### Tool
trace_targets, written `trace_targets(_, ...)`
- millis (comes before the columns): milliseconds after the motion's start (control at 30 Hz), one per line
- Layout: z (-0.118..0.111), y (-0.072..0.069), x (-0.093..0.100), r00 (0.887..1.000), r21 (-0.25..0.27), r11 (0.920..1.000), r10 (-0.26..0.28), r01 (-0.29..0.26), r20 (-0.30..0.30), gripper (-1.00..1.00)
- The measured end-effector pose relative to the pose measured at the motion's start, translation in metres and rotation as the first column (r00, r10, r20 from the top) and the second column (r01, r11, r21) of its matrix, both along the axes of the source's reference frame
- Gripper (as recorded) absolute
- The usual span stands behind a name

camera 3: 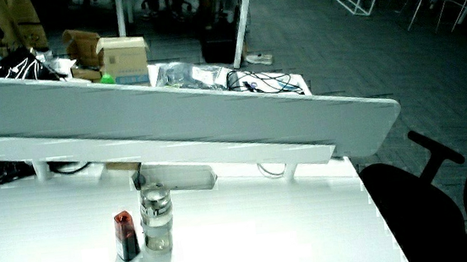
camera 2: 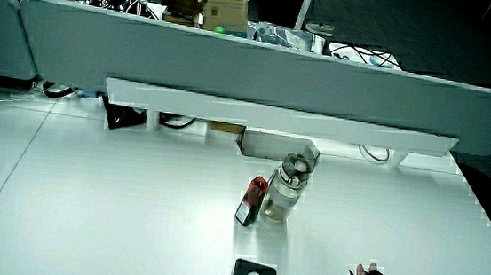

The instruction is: Pick speaker

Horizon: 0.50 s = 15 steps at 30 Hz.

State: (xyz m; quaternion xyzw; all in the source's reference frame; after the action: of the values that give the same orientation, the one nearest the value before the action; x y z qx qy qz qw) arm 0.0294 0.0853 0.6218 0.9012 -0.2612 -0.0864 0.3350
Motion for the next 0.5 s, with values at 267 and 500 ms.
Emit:
trace_targets(267,0.03,-0.008,-0.021,0.986,-0.114,0.9888,-0.11,0.096,-0.123,0.0)
trace_targets(500,0.051,-0.001,-0.017,0.953,-0.136,0.9792,-0.18,0.151,-0.242,0.09)
